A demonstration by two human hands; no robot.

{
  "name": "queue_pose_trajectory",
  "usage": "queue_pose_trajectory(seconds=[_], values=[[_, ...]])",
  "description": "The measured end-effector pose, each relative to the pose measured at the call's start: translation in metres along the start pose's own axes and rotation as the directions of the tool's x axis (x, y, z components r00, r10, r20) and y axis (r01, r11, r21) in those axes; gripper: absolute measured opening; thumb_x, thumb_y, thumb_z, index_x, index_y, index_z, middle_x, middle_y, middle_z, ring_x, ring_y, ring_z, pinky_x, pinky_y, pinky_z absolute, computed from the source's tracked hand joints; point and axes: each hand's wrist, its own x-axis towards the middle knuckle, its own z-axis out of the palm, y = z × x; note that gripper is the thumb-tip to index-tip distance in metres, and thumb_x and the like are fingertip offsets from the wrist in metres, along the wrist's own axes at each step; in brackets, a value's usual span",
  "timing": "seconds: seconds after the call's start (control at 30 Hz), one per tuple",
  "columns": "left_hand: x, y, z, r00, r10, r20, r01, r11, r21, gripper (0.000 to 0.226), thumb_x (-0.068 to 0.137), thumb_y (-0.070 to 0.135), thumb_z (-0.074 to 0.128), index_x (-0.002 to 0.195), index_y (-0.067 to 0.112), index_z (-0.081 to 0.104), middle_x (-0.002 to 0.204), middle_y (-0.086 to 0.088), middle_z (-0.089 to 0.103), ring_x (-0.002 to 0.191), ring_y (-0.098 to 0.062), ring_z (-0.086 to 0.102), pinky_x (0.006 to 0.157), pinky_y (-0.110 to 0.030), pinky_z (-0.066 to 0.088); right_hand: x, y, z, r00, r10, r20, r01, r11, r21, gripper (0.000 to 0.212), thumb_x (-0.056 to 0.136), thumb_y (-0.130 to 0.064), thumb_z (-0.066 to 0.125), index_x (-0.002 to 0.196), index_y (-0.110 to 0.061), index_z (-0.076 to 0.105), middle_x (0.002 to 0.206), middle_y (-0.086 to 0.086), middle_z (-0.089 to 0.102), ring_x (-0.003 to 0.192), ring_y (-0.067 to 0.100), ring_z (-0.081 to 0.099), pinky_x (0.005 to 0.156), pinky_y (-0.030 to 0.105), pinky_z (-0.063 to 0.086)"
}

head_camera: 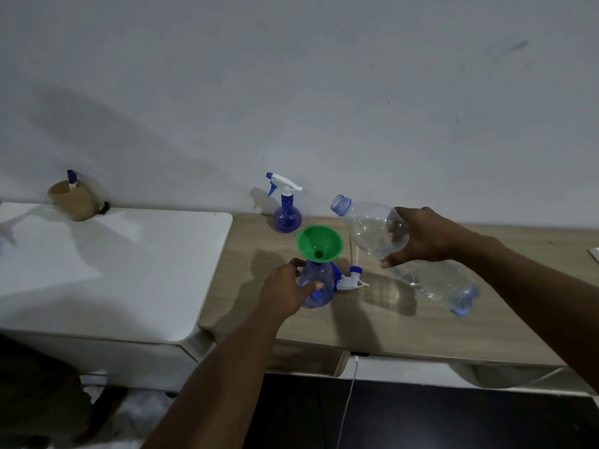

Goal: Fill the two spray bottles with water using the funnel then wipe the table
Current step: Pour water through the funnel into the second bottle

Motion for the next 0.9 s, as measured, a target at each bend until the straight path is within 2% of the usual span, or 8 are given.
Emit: queue_pose_trajectory(seconds=[0.17, 0.27, 0.33, 0.47, 0.6, 0.7, 0.8, 0.9], values=[[0.0, -0.002, 0.002, 1.0, 0.009, -0.023, -0.009, 1.0, -0.004, 0.055, 0.072, 0.05, 0.079, 0.118, 0.024, 0.063, 0.099, 0.004, 0.07, 0.086, -0.016, 0.067, 0.077, -0.035, 0.056, 0.001, -0.01, -0.005, 0.999, 0.014, 0.044, -0.007, 0.987, -0.163, 0.083, 0.056, -0.053, 0.092, 0.12, -0.014, 0.055, 0.121, 0.001, 0.067, 0.102, 0.021, 0.062, 0.083, 0.031, 0.049], [0.0, -0.003, 0.003, 1.0, 0.013, -0.017, -0.013, 1.0, -0.011, 0.052, 0.072, 0.049, 0.079, 0.116, 0.025, 0.062, 0.1, 0.005, 0.07, 0.085, -0.015, 0.066, 0.078, -0.037, 0.056, 0.0, -0.015, -0.008, 0.998, 0.019, 0.065, -0.005, 0.975, -0.221, 0.08, 0.059, -0.054, 0.09, 0.118, -0.014, 0.053, 0.103, -0.006, 0.063, 0.092, 0.019, 0.055, 0.074, 0.029, 0.043], [0.0, -0.003, 0.003, 1.0, 0.018, -0.012, -0.019, 1.0, -0.016, 0.05, 0.073, 0.047, 0.079, 0.115, 0.024, 0.062, 0.099, 0.004, 0.07, 0.085, -0.014, 0.066, 0.077, -0.037, 0.056, 0.0, -0.017, -0.009, 0.997, 0.022, 0.078, -0.001, 0.964, -0.264, 0.076, 0.059, -0.056, 0.089, 0.112, -0.017, 0.051, 0.087, -0.016, 0.052, 0.088, 0.018, 0.053, 0.071, 0.029, 0.041], [-0.001, -0.004, 0.003, 1.0, 0.027, -0.006, -0.027, 0.999, -0.019, 0.052, 0.074, 0.05, 0.079, 0.116, 0.024, 0.061, 0.102, 0.005, 0.069, 0.089, -0.014, 0.065, 0.079, -0.036, 0.056, 0.001, -0.016, -0.009, 0.995, 0.026, 0.1, 0.008, 0.944, -0.329, 0.071, 0.056, -0.062, 0.087, 0.099, -0.027, 0.042, 0.083, -0.01, 0.056, 0.087, 0.02, 0.055, 0.069, 0.032, 0.044], [-0.003, -0.004, 0.003, 1.0, 0.024, -0.009, -0.024, 1.0, -0.016, 0.049, 0.074, 0.047, 0.079, 0.114, 0.025, 0.062, 0.1, 0.006, 0.069, 0.089, -0.014, 0.066, 0.08, -0.039, 0.057, -0.001, -0.021, -0.01, 0.993, 0.034, 0.109, 0.007, 0.936, -0.353, 0.074, 0.059, -0.059, 0.087, 0.109, -0.021, 0.048, 0.076, -0.019, 0.043, 0.086, 0.019, 0.049, 0.068, 0.03, 0.038], [-0.003, -0.003, 0.002, 0.999, 0.031, -0.014, -0.032, 0.999, -0.012, 0.051, 0.074, 0.048, 0.079, 0.115, 0.023, 0.062, 0.1, 0.005, 0.069, 0.088, -0.014, 0.066, 0.079, -0.036, 0.056, -0.002, -0.024, -0.009, 0.991, 0.051, 0.121, 0.0, 0.923, -0.385, 0.079, 0.061, -0.058, 0.086, 0.119, -0.019, 0.048, 0.079, -0.019, 0.04, 0.09, 0.019, 0.046, 0.071, 0.03, 0.038], [-0.004, -0.002, 0.002, 0.999, 0.028, -0.016, -0.028, 0.999, -0.015, 0.052, 0.073, 0.049, 0.079, 0.115, 0.022, 0.063, 0.1, 0.005, 0.07, 0.089, -0.015, 0.067, 0.079, -0.036, 0.056, -0.002, -0.023, -0.01, 0.99, 0.069, 0.124, -0.009, 0.904, -0.428, 0.083, 0.062, -0.059, 0.086, 0.124, -0.018, 0.048, 0.089, -0.012, 0.046, 0.091, 0.019, 0.047, 0.071, 0.03, 0.038], [-0.004, -0.002, 0.002, 0.999, 0.034, -0.023, -0.034, 0.999, -0.027, 0.053, 0.073, 0.052, 0.078, 0.114, 0.023, 0.064, 0.099, 0.005, 0.071, 0.088, -0.015, 0.067, 0.079, -0.038, 0.057, -0.003, -0.019, -0.012, 0.988, 0.085, 0.13, -0.015, 0.884, -0.467, 0.086, 0.06, -0.061, 0.085, 0.126, -0.019, 0.048, 0.099, 0.0, 0.056, 0.098, 0.024, 0.055, 0.072, 0.032, 0.043]])
